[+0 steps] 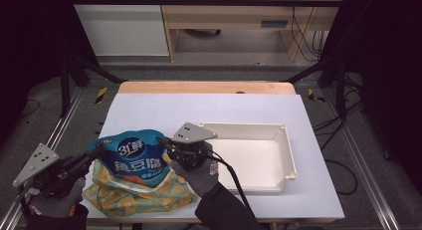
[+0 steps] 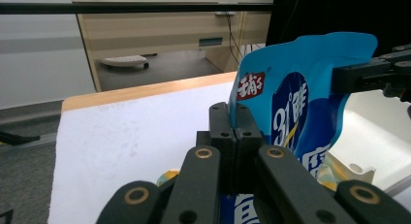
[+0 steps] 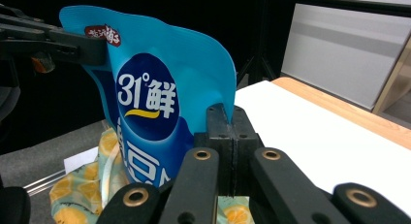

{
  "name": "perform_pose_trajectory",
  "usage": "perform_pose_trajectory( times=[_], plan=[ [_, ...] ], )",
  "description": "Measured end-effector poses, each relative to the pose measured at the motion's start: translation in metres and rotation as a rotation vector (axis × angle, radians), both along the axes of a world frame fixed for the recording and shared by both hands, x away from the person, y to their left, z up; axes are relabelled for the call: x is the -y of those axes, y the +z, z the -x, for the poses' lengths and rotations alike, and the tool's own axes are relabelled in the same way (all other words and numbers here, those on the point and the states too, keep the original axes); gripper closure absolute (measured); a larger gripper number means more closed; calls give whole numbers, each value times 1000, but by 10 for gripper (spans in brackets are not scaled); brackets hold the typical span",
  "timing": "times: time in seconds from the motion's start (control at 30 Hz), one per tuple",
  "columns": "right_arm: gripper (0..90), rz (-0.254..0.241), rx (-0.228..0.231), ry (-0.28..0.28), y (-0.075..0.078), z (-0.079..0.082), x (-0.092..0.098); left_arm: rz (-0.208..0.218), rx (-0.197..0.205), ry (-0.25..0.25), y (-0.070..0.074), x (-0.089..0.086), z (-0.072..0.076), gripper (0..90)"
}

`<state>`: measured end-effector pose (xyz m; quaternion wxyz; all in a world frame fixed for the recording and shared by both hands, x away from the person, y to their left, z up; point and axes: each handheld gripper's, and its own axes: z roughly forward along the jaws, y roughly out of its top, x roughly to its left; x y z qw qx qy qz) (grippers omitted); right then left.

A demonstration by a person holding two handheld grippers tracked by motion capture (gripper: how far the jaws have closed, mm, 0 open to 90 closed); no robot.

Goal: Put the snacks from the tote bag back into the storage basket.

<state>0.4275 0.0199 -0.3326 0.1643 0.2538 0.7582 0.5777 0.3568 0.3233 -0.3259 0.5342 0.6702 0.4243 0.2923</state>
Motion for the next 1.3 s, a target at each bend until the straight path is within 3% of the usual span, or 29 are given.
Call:
perform_pose_trajectory(
  times=[0.23,1.3],
  plan=[
    [900,2,16,-3,6,0,-1,3,10,-1,6,-1,0,897],
    [900,-31,137,-10,65,6,5,22,128,-17,63,2,0,898]
  ],
)
